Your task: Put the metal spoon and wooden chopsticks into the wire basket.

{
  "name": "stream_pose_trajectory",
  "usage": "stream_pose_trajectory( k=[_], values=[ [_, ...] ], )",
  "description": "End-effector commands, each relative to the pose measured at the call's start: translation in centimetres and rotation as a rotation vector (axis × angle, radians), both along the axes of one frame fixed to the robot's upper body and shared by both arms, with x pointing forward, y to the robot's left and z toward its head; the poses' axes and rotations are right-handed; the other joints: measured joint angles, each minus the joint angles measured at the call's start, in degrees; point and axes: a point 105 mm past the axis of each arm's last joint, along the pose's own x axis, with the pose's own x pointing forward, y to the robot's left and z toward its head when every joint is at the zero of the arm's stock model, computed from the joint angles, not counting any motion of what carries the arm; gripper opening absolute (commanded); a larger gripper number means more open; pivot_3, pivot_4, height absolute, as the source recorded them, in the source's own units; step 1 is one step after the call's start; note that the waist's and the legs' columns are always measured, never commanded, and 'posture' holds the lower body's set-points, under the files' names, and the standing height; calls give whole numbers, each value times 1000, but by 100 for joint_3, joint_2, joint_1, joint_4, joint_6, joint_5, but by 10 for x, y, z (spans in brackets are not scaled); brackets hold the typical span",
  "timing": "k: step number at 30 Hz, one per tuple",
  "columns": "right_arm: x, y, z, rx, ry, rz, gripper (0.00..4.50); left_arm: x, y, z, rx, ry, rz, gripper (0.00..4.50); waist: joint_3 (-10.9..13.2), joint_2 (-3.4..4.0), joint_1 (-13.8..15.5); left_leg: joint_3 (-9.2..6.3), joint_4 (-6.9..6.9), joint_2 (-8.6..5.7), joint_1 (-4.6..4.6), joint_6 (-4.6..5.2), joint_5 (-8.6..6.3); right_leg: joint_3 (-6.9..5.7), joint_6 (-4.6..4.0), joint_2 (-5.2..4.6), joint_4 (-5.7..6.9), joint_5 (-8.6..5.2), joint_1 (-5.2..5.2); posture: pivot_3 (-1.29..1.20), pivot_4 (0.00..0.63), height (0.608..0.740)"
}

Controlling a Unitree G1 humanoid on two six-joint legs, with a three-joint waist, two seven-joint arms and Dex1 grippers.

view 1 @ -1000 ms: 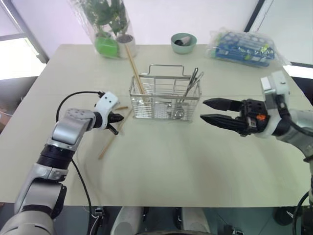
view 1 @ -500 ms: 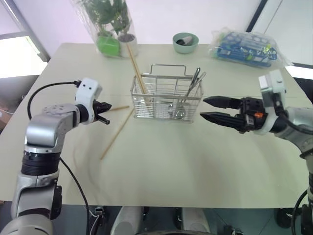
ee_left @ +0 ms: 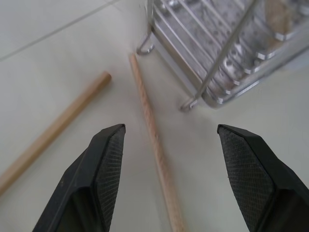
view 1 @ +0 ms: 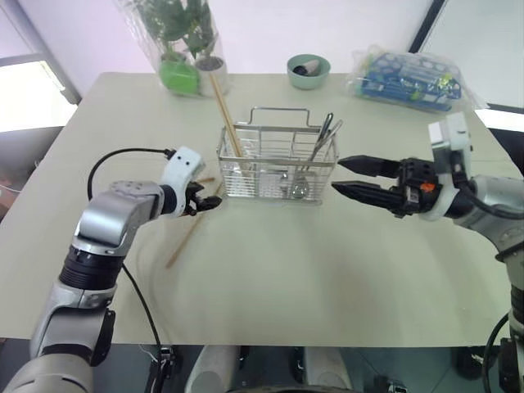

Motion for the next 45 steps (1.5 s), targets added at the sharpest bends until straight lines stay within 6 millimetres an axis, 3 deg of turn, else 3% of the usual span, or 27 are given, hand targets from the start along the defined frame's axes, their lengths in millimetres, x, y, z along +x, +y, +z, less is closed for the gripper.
stream_pose_trajectory(
  k=[1,10,13,18,19,24,28,33,37,41,45],
  values=[
    [-5,-2,13,27,-57,-15,2406,3,4,-5,43,16,0,3323,0,0,1,0,0,0,0,0,0,0,0,0,0,0,0,0,150,687],
    [-4,-4,14,34,-61,-43,2406,10,13,-25,133,77,29,3323,-7,10,2,0,1,0,9,0,0,0,-1,-1,0,0,10,0,150,687],
    [-3,-4,15,38,-62,-49,2406,12,12,-23,114,75,31,2561,-13,17,3,0,1,0,12,0,0,0,-1,-1,0,0,15,0,150,687],
    [-2,-3,17,41,-63,-49,2406,16,17,-21,100,61,69,208,-13,17,0,0,2,0,12,0,0,0,-1,-1,0,0,15,0,150,687],
    [-1,-3,18,42,-64,-49,2406,16,17,-21,97,59,75,92,-13,17,0,0,2,0,12,0,0,0,-1,-1,0,0,14,0,150,687],
    [1,-2,19,43,-66,-50,2406,18,22,-19,89,45,106,92,-14,18,0,0,2,0,12,0,0,0,-1,0,1,0,15,0,150,687],
    [2,0,20,46,-65,-46,2406,34,22,7,-53,-67,195,92,-12,16,3,0,4,0,10,1,0,0,-1,-1,1,0,14,0,150,687],
    [3,0,22,46,-70,-48,2406,35,36,9,-39,-67,270,92,-8,9,-9,-1,16,0,-3,4,-2,-1,4,1,3,3,4,0,150,687],
    [3,0,21,37,-67,-45,2406,40,21,61,-285,-248,227,92,-6,5,6,-1,18,0,-3,4,-2,-2,7,2,3,4,3,0,150,687],
    [4,0,23,34,-67,-41,2406,30,6,82,-410,-267,149,92,-1,-3,2,-2,31,-1,-11,11,-7,-5,13,1,1,8,6,0,150,687],
    [5,1,24,30,-66,-37,2406,12,-12,122,-594,-350,14,92,-1,-3,-1,-2,34,-1,-9,12,-8,-5,15,3,2,9,8,0,150,687]
  ],
)
